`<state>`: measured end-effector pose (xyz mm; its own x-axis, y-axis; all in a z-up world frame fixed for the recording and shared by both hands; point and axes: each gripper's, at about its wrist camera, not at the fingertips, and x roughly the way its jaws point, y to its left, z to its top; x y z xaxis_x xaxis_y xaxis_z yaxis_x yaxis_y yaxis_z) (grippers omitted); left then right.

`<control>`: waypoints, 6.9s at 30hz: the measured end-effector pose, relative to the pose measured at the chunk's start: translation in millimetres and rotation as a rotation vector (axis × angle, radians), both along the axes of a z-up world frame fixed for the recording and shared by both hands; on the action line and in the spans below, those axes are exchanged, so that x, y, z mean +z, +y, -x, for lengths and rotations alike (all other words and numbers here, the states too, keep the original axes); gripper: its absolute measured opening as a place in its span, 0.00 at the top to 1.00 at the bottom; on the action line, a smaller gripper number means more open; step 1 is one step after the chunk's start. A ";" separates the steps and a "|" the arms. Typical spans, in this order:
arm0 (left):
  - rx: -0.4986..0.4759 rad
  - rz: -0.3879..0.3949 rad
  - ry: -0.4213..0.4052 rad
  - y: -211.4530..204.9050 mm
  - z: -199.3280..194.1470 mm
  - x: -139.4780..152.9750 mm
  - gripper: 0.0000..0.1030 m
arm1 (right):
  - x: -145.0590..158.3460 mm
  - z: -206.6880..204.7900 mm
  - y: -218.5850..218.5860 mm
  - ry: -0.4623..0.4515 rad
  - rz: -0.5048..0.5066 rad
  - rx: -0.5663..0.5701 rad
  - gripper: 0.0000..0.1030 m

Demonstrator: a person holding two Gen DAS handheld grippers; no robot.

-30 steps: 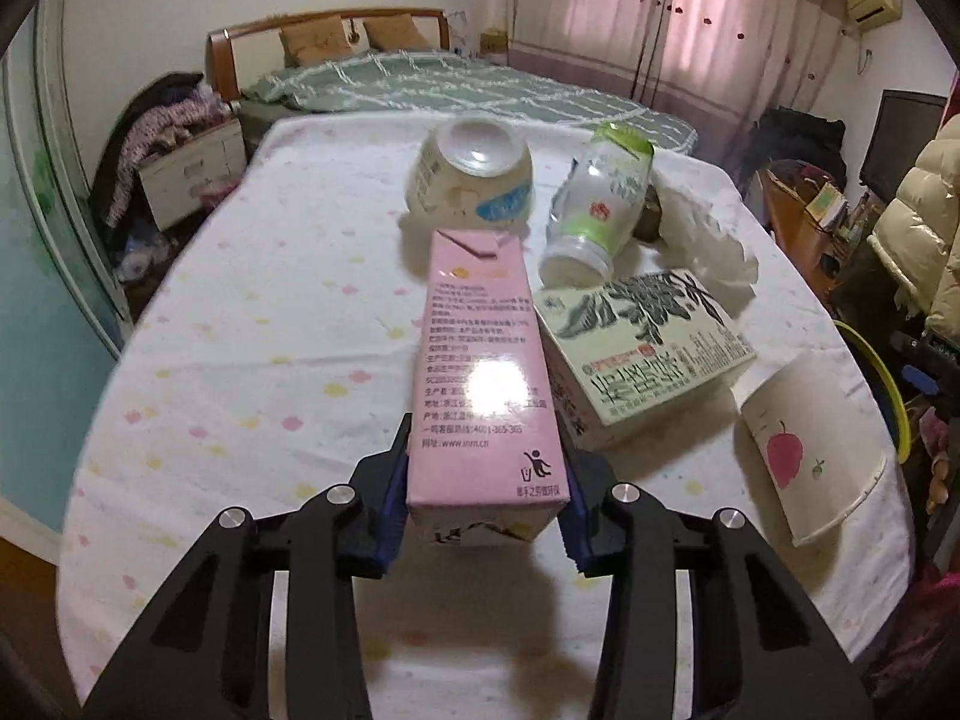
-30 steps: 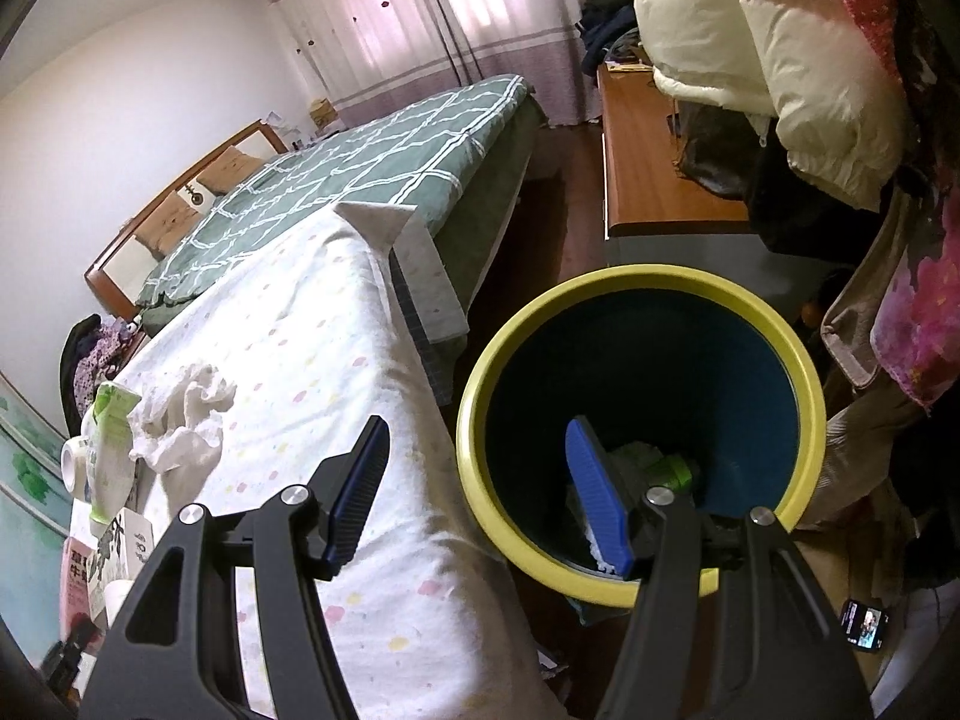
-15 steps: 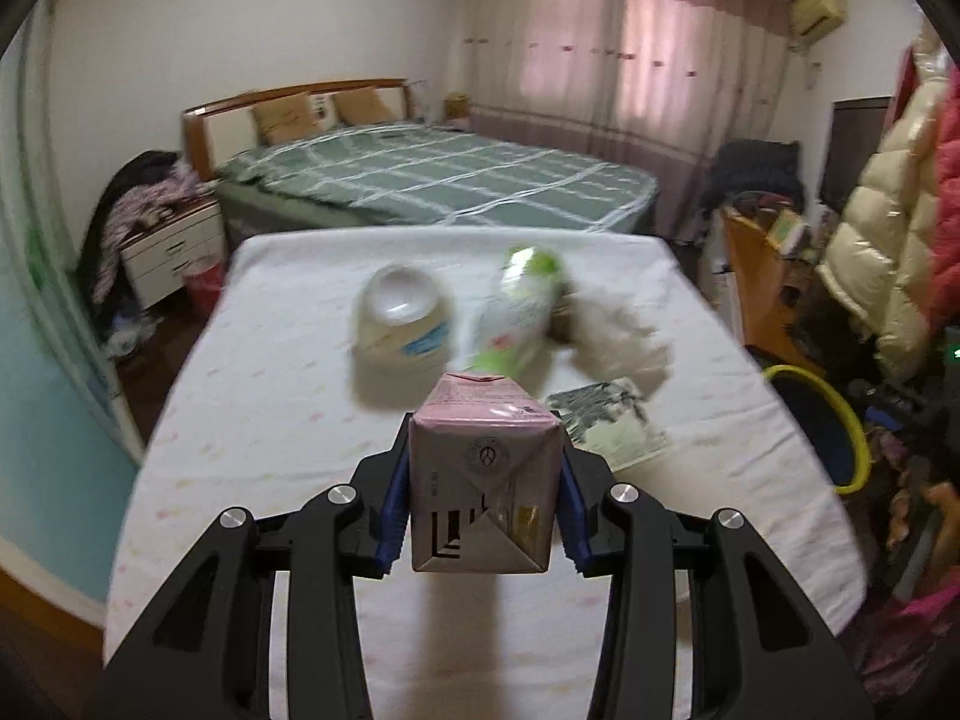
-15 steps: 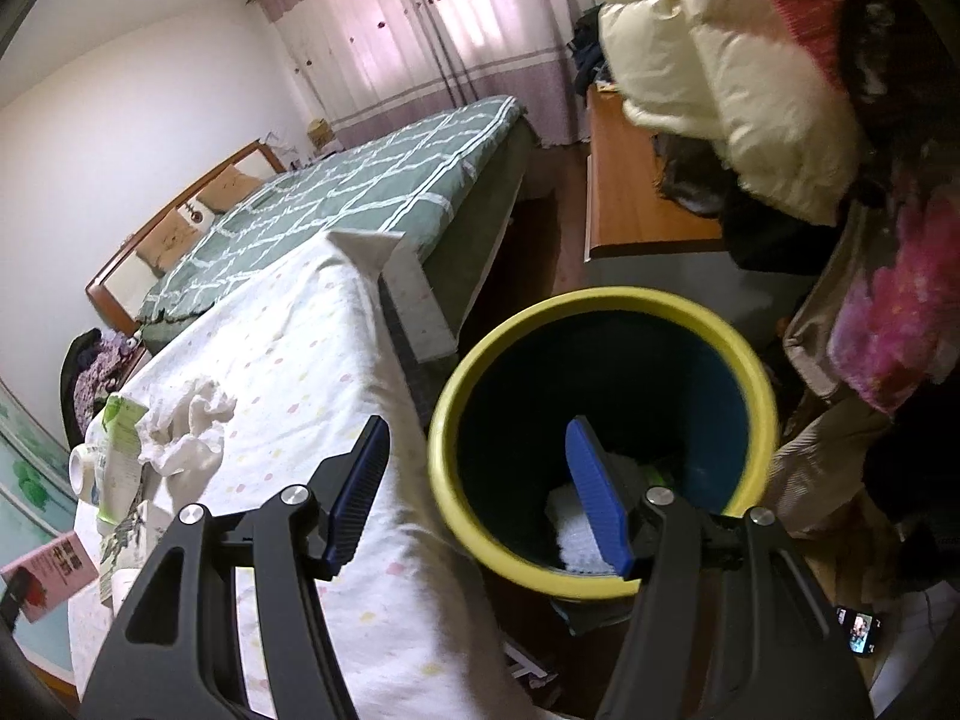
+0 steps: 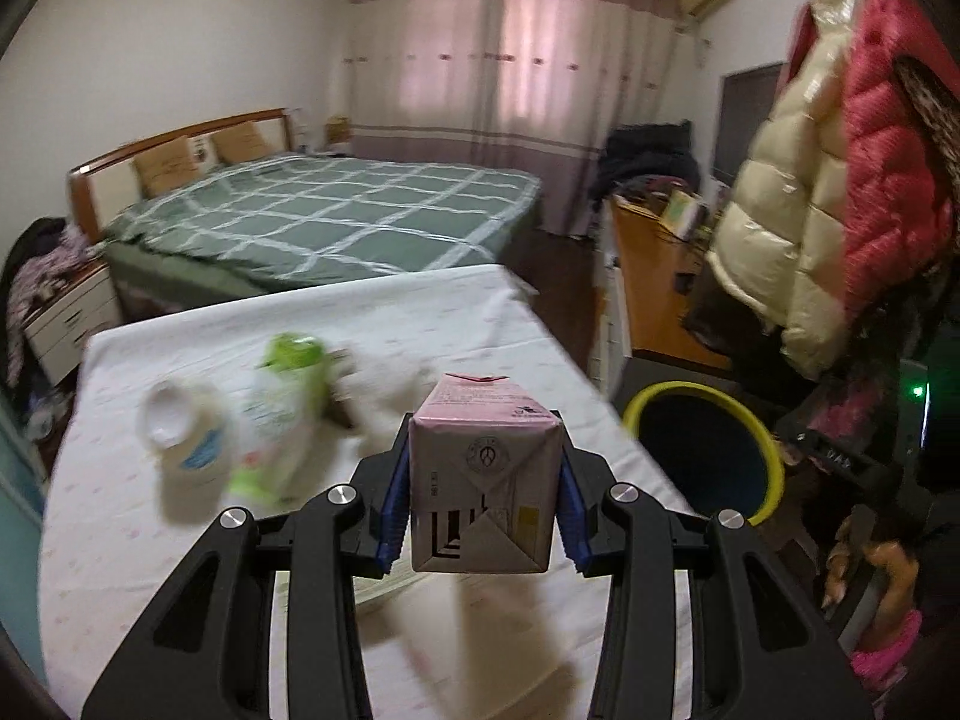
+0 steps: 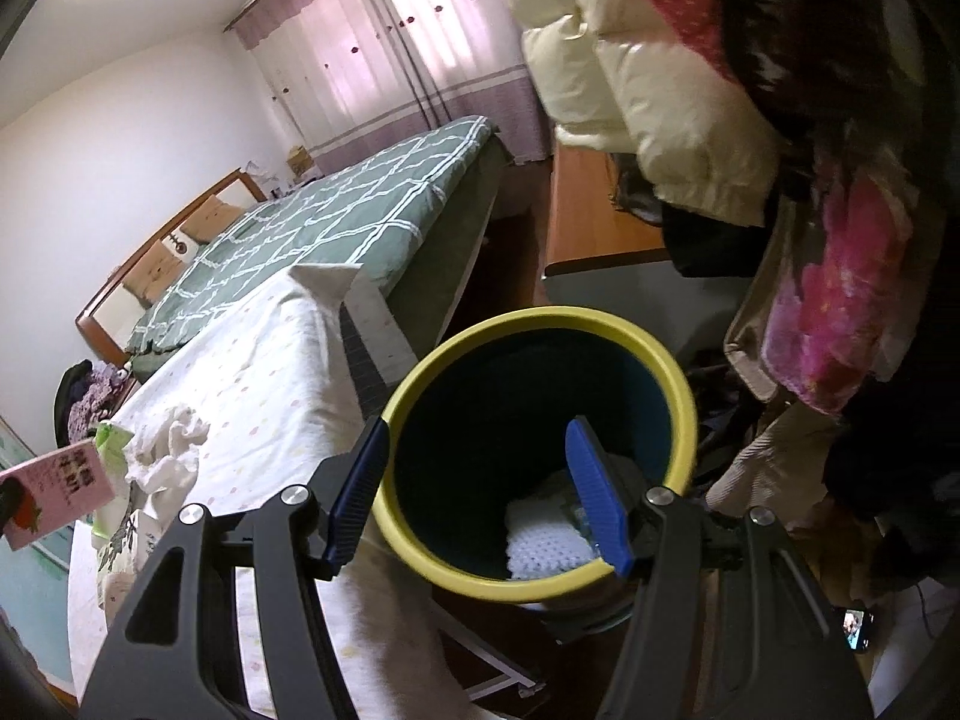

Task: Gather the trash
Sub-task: 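Carry the pink carton over the yellow bin and open the left tool, then move the right tool to the table and grasp the white tissue, then drop the tissue into the bin with the right tool while the left tool grasps the paper cup, then carry the paper cup over the yellow bin and open the left tool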

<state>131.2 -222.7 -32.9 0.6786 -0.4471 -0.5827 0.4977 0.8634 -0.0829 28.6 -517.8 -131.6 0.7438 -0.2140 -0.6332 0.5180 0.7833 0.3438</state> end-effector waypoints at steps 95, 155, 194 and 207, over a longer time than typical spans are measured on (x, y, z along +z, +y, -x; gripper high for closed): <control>0.498 0.130 0.020 209.6 -38.6 -45.8 0.10 | -0.5 -228.9 229.9 0.197 0.131 0.627 0.94; 0.171 0.002 0.068 65.9 31.1 -53.3 0.10 | 17.1 -59.0 30.5 0.075 0.075 0.130 0.94; 0.177 -0.064 0.316 31.3 11.7 -115.7 0.10 | -17.7 -58.0 4.0 0.106 0.053 0.085 0.56; 0.126 -0.040 0.283 35.0 19.2 -106.3 0.34 | -16.5 -53.4 9.3 0.100 0.047 0.100 0.56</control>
